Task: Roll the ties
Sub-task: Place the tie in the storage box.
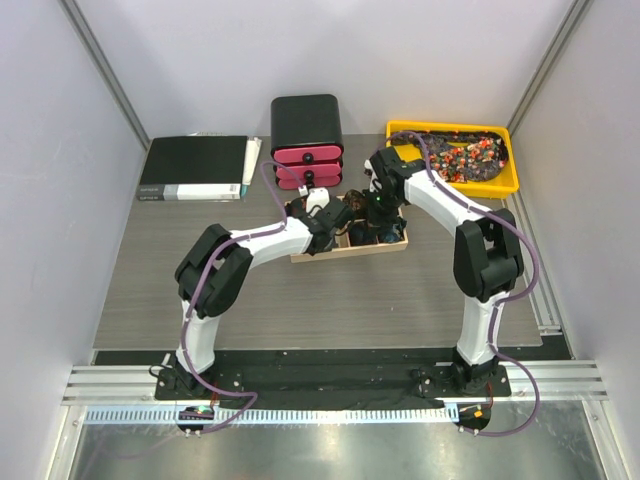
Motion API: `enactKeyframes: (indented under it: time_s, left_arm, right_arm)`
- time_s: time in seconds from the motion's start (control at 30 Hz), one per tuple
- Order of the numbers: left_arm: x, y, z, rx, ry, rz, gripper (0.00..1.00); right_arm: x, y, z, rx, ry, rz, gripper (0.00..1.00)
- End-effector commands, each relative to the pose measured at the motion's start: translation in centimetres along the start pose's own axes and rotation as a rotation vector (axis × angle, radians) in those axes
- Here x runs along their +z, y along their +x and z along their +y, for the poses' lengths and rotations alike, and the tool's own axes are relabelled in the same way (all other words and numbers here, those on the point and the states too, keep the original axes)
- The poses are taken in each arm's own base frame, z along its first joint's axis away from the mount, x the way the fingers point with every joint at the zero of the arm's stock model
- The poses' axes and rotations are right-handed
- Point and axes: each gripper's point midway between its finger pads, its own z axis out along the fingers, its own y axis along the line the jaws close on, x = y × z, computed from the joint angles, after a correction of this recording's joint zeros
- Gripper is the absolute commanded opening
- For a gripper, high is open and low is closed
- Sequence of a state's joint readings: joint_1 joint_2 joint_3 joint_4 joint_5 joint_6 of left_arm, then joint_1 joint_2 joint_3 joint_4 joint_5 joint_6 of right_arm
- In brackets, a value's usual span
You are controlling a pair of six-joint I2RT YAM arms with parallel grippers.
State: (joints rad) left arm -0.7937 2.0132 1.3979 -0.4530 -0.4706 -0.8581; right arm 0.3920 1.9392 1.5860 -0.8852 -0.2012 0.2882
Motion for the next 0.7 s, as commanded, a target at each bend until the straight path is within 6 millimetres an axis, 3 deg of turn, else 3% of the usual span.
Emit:
enactKeyframes:
  time_s: [0.0,0.07,0.2,0.33,0.47,0.53,0.67]
  left_arm:
    - [0.8,5.2,0.6,0.021,-0.01,0.127,0.0]
    - [0.8,5.3,0.6,0.022,-0.009,0.13,0.0]
    - [0.5,5.2,1.0,0.032,-0.011,0.127,0.0]
    - [-0.2,4.5,2.0,0.068,-0.024,0.117,0.0]
    - [-0.5,4.1,5.3,0.092,-0.075,0.138,0.0]
    - [-1.1,3.3,6.3,0.121,-0.07,0.129,0.0]
    - [-1.8,2.9,10.7,0.168,-0.11,0.161,0.0]
  right_arm:
    - [0.9,-0.2,0.0,0.022,-0.005,0.016,0.01]
    - [1.1,-0.6,0.3,0.019,-0.02,0.013,0.01]
    - [0.5,-1.3,1.5,0.01,-0.076,-0.003,0.3]
    - [-2.3,-2.7,3.4,-0.013,-0.149,-0.066,0.52]
    - [-6.3,-4.4,5.5,-0.069,-0.218,-0.166,0.63]
    - [-7.8,-4.7,6.5,-0.106,-0.266,-0.192,0.72]
    - [-11.5,-5.5,8.2,-0.171,-0.335,-0.27,0.95]
